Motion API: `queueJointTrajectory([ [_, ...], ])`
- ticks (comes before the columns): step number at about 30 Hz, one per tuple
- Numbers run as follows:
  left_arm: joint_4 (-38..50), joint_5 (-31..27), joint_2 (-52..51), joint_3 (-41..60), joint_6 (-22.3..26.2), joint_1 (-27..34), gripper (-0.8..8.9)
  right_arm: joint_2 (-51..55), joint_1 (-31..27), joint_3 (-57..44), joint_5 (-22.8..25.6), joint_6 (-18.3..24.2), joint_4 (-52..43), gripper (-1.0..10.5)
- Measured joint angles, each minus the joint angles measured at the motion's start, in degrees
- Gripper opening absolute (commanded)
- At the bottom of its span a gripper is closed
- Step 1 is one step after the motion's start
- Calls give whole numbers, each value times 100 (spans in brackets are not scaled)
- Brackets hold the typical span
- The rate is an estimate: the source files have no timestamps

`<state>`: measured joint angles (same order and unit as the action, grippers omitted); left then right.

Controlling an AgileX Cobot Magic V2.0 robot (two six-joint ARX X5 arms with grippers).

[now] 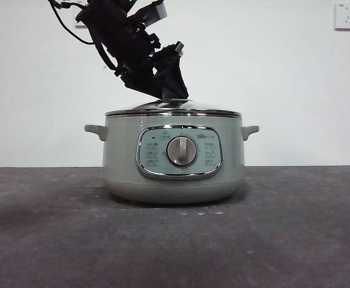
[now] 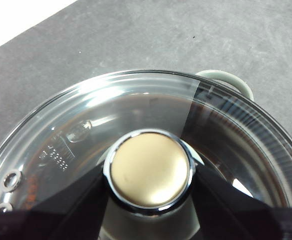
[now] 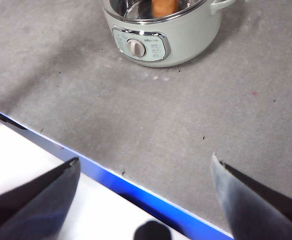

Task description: Pick up the potato,open the lid,put the potato in the pot,close the lid

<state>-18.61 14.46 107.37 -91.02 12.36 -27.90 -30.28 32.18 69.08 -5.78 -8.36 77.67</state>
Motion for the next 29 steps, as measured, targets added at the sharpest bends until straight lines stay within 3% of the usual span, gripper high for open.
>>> queueJointTrajectory([
  [8,-177,24,0,-79,-20,4,384,0,0,0,83,0,0,441],
  [14,-828,24,0,-695,-44,11,384,0,0,0,103,0,0,441],
  [29,-3757,28,-1106,-2516,-111,13,381,0,0,0,387,70,0,441],
])
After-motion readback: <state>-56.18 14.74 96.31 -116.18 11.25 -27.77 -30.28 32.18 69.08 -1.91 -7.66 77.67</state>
